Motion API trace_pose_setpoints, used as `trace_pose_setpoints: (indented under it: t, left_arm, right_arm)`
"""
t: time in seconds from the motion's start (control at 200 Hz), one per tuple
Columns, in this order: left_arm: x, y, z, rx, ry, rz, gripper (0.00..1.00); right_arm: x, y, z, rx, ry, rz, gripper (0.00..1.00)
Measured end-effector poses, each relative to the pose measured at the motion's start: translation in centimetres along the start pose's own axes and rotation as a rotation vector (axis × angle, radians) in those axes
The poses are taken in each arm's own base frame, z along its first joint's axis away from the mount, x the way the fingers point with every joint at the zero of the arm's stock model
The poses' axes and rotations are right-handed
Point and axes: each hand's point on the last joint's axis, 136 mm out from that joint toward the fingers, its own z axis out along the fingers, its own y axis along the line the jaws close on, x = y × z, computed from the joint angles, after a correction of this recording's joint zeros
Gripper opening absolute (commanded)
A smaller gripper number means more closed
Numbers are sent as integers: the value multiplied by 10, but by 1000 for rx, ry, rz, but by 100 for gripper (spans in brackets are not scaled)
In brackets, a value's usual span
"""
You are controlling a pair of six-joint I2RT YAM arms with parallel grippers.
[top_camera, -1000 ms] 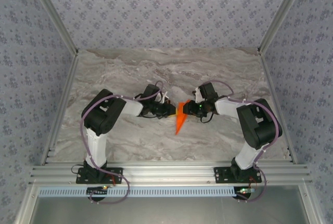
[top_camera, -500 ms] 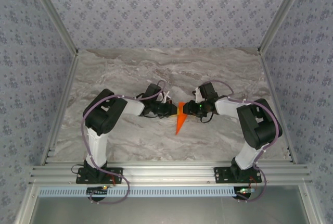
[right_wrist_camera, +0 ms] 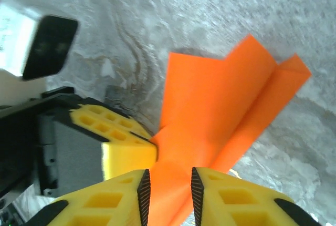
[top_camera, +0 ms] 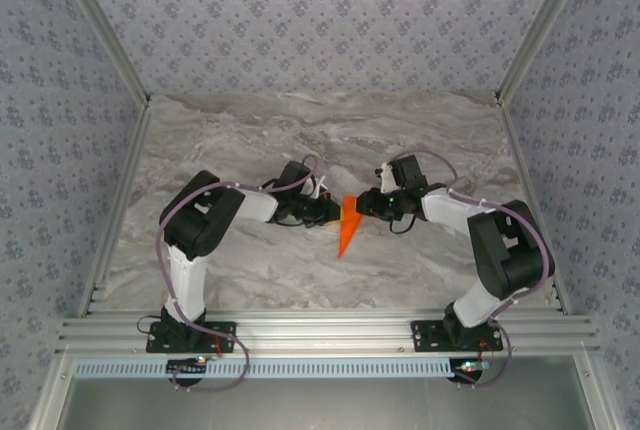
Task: Fold a paper plane with a square sheet of paper (fold left side to right side)
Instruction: Fold the wing for the fifth time at the center of the table.
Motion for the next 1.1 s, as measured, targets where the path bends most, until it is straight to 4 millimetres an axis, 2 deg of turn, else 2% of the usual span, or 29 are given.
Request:
trace_pose_setpoints:
  t: [0.105,0.445,0.615,0.889,1.099]
  left_arm:
    - [0,0,0,-1,1,0,0]
    - [0,0,0,-5,4,6,0]
    - [0,0,1,-10,10,7,0]
    - [1,0,2,-11,27,8,0]
    - [1,0,3,-13,30,5,0]
  right_arm:
    - [-3,6,3,-37,-6,4,11]
    - [1,-1,30,-37,52,24,9]
    - [2,0,32,-23,65,6,9]
    - [12,-16,38,34,104,17,9]
    - [14,-19,39,47,108,14,9]
